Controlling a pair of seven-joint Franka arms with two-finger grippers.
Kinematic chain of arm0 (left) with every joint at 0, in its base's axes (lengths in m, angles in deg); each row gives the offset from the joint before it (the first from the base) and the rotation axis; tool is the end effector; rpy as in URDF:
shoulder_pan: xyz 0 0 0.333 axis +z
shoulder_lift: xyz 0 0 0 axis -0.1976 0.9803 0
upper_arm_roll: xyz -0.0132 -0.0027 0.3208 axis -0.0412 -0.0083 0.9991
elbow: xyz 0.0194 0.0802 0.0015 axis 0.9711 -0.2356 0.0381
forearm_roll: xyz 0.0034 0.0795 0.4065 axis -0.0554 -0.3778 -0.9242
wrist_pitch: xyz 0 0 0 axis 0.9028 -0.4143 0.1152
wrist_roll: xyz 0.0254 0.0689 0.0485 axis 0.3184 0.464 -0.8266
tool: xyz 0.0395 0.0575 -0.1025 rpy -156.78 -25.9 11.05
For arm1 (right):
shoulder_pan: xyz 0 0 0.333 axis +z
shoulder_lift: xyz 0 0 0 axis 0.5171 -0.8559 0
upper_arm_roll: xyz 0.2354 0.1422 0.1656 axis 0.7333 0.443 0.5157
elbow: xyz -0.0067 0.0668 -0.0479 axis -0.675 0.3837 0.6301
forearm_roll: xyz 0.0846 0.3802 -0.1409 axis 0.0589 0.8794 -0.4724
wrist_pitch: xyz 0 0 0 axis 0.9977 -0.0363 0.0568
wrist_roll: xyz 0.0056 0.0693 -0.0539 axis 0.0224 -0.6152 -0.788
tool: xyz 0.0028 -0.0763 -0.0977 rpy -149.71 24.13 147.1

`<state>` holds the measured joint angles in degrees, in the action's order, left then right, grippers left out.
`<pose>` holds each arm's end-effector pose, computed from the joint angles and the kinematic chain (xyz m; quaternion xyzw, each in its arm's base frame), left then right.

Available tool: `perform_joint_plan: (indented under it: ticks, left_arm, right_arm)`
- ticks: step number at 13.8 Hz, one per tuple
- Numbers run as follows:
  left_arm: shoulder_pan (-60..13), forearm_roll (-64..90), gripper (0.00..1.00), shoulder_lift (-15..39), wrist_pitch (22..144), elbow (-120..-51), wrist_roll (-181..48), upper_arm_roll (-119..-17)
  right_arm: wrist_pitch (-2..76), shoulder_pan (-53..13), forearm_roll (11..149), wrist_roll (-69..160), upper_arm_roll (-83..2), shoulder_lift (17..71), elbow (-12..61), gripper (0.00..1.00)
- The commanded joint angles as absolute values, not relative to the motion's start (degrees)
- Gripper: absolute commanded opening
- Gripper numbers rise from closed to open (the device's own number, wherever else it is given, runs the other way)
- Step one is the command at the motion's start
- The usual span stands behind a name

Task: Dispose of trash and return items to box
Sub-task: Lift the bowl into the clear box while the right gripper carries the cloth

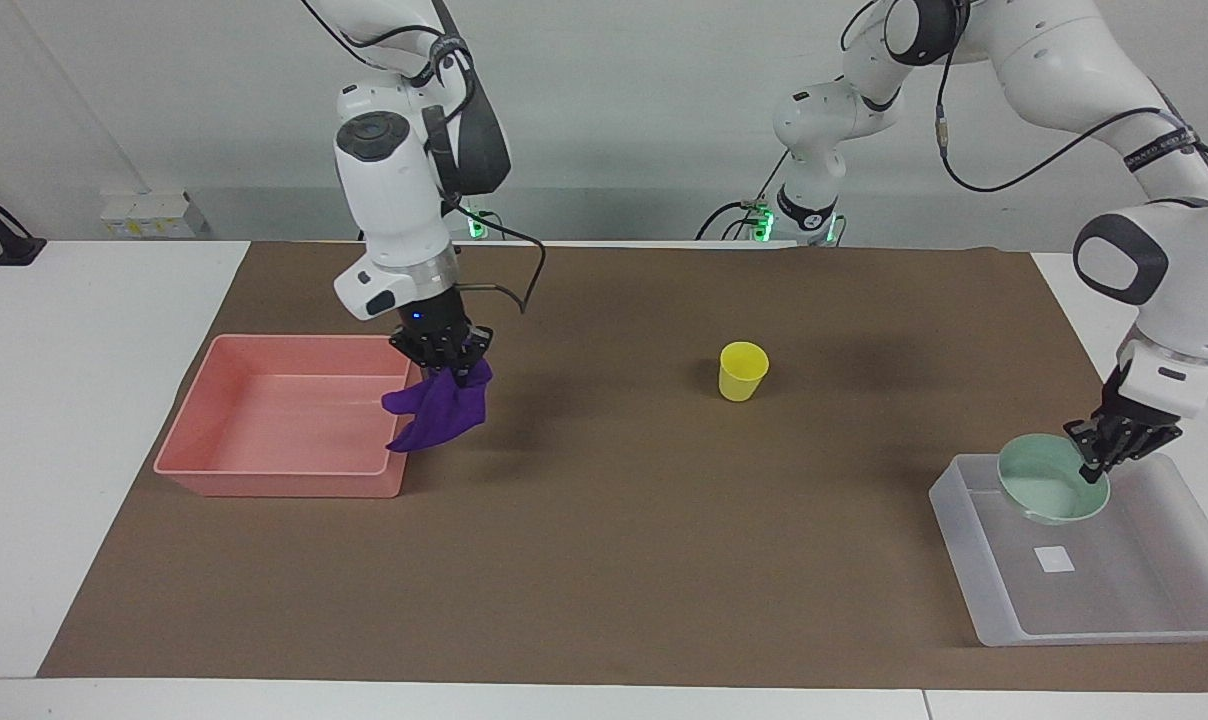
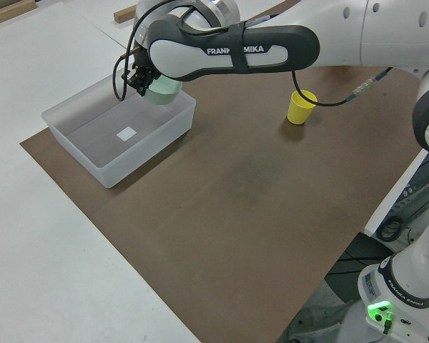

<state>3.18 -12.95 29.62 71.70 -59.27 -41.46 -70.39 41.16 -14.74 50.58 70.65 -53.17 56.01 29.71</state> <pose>0.7386 0.1322 0.4291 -0.9888 -0.0015 -0.1490 0.0122 0.6032 0.1147 0.4685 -0.9945 0.0601 -0.0811 0.0273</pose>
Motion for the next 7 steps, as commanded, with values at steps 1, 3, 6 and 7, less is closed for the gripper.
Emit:
perform_joint_plan:
  ticks: [1, 3, 6, 7]
  left_arm:
    - [3.54, -14.3, 0.0, 39.48, 68.75, -46.43, -41.14, -70.87]
    - [3.54, -14.56, 0.0, 42.21, 70.32, -45.89, -41.05, -70.87]
    - [3.55, -14.65, 0.0, 43.62, 72.0, -46.59, -41.22, -70.87]
    - [3.63, -14.91, 0.0, 43.98, 72.26, -47.12, -41.22, -70.78]
  right_arm:
    - [40.31, -21.62, 50.12, 62.5, -52.54, 56.93, 30.41, 0.0]
    - [41.19, -26.54, 50.12, 56.52, -52.53, 56.93, 31.73, 0.0]
    - [43.73, -32.7, 50.3, 49.74, -52.53, 56.67, 35.5, 0.0]
    - [45.48, -34.11, 50.3, 48.6, -52.53, 56.49, 37.6, 0.0]
